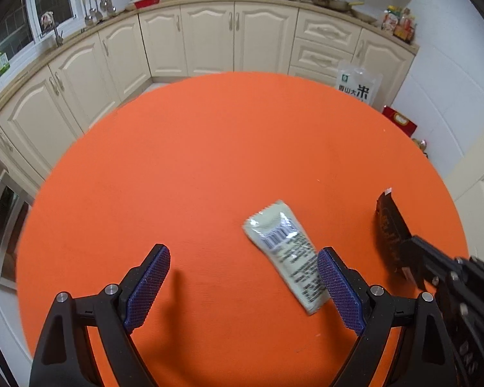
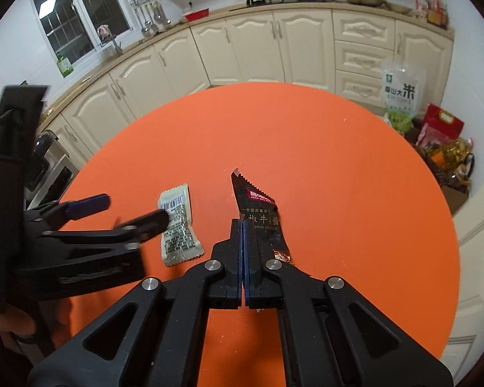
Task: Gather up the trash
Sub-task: 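Grasp the black snack bag with the right tool while the left grasps the white packet, then carry both packets over the wastebasket and open both tools to drop them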
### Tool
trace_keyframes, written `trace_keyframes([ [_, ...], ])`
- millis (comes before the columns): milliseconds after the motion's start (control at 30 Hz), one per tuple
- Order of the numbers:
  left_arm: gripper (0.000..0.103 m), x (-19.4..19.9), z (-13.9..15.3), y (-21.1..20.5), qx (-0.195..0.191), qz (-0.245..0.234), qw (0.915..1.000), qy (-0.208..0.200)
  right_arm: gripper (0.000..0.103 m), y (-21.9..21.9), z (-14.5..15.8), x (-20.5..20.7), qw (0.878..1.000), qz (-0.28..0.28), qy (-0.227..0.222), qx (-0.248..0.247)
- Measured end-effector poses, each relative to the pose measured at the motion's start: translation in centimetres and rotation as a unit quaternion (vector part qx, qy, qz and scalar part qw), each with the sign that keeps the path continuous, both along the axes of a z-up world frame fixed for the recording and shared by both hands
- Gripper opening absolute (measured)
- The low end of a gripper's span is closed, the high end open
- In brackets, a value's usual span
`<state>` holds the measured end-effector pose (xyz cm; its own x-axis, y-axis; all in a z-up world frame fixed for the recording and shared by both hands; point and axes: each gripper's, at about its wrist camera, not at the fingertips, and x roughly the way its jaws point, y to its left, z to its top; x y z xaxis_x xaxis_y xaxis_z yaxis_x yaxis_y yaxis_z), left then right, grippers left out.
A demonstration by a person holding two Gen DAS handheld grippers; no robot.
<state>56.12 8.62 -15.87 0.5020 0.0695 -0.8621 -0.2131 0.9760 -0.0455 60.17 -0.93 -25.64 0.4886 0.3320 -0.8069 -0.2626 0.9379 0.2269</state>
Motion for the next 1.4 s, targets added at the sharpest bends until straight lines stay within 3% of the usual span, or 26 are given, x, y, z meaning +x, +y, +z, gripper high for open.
trace_keyframes([
  [133,0.089,1.5,-0.7,-0.1,-0.007,0.019,0.9998,0.003,0.002,0.1,-0.1,0.1,1.0,0.003,-0.001,0.013],
  [367,0.08,2.6,-1.8,-1.1,0.002,0.017,0.9998,-0.012,0.002,-1.0,-0.8,0.4,0.999,-0.001,0.001,0.041],
  [467,0.061,2.3,-2.2,-1.5,0.013,0.012,0.9997,-0.019,0.002,-1.0,-0.8,0.1,0.999,0.0,0.0,0.043],
  [533,0.053,2.0,-2.4,-1.4,0.012,0.007,0.9997,-0.02,0.002,-1.1,-0.7,0.1,0.999,0.0,-0.002,0.045],
  [633,0.029,1.1,-2.6,-0.8,0.005,0.011,0.9997,-0.023,0.002,-1.1,-0.6,0.0,0.999,-0.001,-0.003,0.045],
  [767,0.017,0.3,-2.6,0.7,-0.018,-0.002,0.9996,-0.021,0.002,-0.7,-0.7,-0.3,0.999,-0.003,-0.003,0.04],
  [967,0.012,-0.6,-2.0,2.5,-0.049,-0.025,0.9983,-0.022,0.001,-0.8,0.3,-1.0,0.999,-0.009,-0.012,0.039],
  [1400,0.012,-5.5,2.0,3.9,-0.066,-0.072,0.9935,-0.059,0.001,-1.1,3.4,-4.2,0.999,-0.022,-0.033,0.026],
])
